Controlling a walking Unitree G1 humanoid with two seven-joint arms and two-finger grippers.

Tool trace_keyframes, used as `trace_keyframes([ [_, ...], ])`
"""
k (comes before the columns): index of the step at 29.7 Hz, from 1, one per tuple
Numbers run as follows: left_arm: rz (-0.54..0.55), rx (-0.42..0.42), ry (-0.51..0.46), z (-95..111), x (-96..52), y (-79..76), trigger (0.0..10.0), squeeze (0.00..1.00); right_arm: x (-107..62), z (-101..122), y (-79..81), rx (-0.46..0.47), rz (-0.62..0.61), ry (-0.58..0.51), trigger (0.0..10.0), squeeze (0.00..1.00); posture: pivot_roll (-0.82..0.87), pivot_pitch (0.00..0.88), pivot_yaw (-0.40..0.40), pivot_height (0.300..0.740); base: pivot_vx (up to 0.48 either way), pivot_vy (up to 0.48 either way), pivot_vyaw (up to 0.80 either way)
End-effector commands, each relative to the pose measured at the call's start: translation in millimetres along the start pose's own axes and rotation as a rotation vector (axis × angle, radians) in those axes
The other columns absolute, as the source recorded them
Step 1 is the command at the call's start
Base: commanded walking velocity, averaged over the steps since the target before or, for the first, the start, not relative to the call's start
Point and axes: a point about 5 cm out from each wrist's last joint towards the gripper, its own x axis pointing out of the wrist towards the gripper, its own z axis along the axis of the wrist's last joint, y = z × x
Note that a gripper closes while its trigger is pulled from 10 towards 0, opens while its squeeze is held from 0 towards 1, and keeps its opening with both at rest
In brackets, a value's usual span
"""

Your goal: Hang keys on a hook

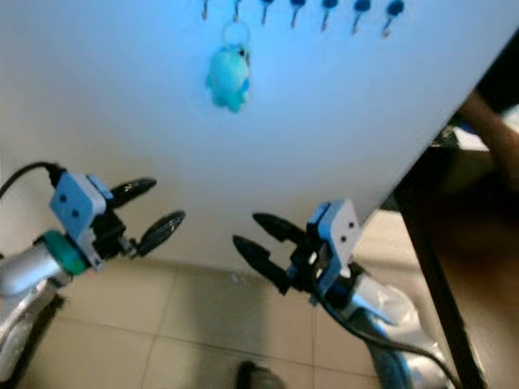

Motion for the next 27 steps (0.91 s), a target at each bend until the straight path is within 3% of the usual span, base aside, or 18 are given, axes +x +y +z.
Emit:
trace_keyframes([
  [1,-0.012,-0.006,-0.003,1,-1.1,-1.7,10.0,0.0,-0.2,0,-2.0,-0.005,-0.006,0.004,10.0,0.0,-0.03,0.031,0.038,0.74,-0.405,0.0,0.0],
  [6,-0.011,-0.006,-0.007,2,-0.6,-1.6,10.0,0.0,2.1,2,-10.0,-0.005,-0.072,-0.02,10.0,0.0,-0.02,0.036,0.035,0.74,-0.402,0.0,0.0],
  [20,-0.006,-0.011,-0.006,2,-0.4,-1.3,10.0,0.0,4.0,5,-12.7,0.007,-0.077,-0.034,10.0,0.0,-0.02,0.038,0.033,0.74,-0.394,0.0,0.0],
  [27,0.0,-0.011,-0.011,3,1.1,-0.2,10.0,0.0,5.3,5,-14.0,0.018,-0.087,-0.037,10.0,0.0,-0.02,0.039,0.034,0.74,-0.108,0.0,-0.67],
])
